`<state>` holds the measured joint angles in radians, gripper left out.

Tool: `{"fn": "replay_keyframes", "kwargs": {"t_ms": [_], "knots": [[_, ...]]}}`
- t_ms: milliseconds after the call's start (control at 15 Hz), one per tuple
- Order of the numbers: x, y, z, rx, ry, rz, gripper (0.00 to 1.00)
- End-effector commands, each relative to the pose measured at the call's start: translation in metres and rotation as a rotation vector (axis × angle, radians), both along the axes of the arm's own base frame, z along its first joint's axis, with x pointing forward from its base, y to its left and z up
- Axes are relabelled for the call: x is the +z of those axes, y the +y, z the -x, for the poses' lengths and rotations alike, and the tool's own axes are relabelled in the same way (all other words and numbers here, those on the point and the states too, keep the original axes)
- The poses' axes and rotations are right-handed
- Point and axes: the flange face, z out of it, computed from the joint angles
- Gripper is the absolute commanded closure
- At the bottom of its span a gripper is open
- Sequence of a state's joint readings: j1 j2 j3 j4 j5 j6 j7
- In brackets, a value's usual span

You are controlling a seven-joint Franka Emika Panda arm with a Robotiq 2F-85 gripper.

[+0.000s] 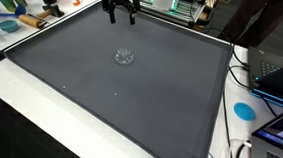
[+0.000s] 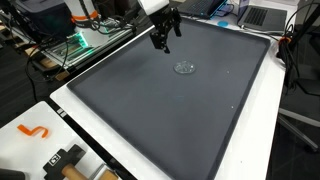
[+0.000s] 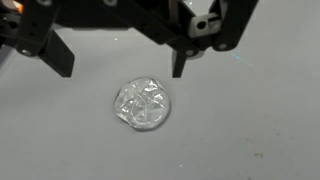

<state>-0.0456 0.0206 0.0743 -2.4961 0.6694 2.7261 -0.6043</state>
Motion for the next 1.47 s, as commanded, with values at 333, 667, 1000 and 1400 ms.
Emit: {"fn": "replay_keyframes", "kwargs": {"t_ms": [333, 667, 1000, 1400], "knots": [[-0.018, 0.015, 0.038, 0.312, -0.012, 0.068, 0.00], [-0.024, 0.024, 0.042, 0.415, -0.016, 0.083, 0.00], [-0.023, 0.036, 0.041, 0.435, -0.009, 0.085, 0.00], [-0.015, 0.050, 0.032, 0.443, 0.006, 0.077, 0.00]]}}
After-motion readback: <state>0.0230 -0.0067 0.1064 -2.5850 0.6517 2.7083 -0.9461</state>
